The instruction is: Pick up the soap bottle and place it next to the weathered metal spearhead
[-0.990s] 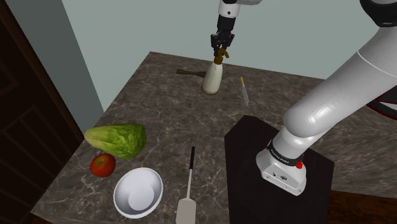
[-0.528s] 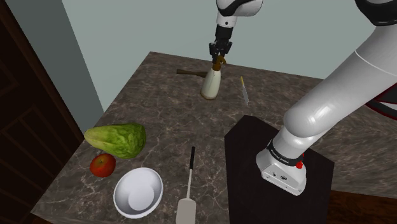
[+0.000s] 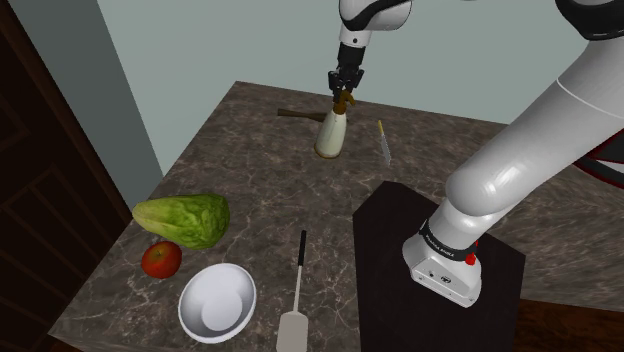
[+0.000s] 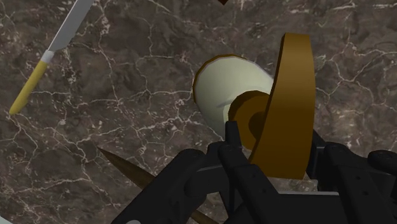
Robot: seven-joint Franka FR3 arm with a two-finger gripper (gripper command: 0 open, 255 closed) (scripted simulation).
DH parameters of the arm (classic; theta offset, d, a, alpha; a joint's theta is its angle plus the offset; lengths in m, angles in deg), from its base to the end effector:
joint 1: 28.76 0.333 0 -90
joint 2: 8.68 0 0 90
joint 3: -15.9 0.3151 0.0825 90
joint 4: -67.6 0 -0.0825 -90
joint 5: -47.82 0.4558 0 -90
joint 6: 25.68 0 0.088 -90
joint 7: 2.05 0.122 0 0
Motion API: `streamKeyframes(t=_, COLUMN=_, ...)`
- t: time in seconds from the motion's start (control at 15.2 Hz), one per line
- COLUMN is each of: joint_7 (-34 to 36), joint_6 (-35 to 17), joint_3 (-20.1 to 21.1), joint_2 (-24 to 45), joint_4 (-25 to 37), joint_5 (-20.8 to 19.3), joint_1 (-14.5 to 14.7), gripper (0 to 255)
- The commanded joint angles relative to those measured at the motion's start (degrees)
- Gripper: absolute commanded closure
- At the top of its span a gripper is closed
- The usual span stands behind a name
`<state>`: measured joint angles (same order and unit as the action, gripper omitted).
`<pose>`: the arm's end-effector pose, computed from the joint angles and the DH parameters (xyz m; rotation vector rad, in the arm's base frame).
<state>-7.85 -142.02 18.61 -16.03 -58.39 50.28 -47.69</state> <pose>0.5426 -0.1546 0.3845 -3.0862 0.3131 0.0517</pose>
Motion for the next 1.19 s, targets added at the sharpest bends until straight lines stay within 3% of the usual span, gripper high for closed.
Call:
streamKeyframes(t=0.0, joint_7=0.0, joint_6=0.0, joint_3=0.0, joint_2=0.0, joint_4=0.0, joint_5=0.0, joint_1=0.0, gripper=255)
streamKeyframes(t=0.07, joint_7=0.0, joint_6=0.0, joint_3=0.0, joint_2=0.0, joint_4=0.0, joint_5=0.0, joint_1=0.0, gripper=0)
streamKeyframes(t=0.4, joint_7=0.0, joint_6=0.0, joint_3=0.0, joint_2=0.0, joint_4=0.0, joint_5=0.0, joint_1=0.0, gripper=0)
streamKeyframes(t=0.66, joint_7=0.0, joint_6=7.3, joint_3=-0.2, joint_2=-1.6, joint_4=5.7, joint_5=-0.1, joint_1=-0.1, gripper=0)
streamKeyframes(t=1.12, joint_7=0.0, joint_6=7.3, joint_3=-0.2, joint_2=-1.6, joint_4=5.7, joint_5=-0.1, joint_1=-0.1, gripper=0)
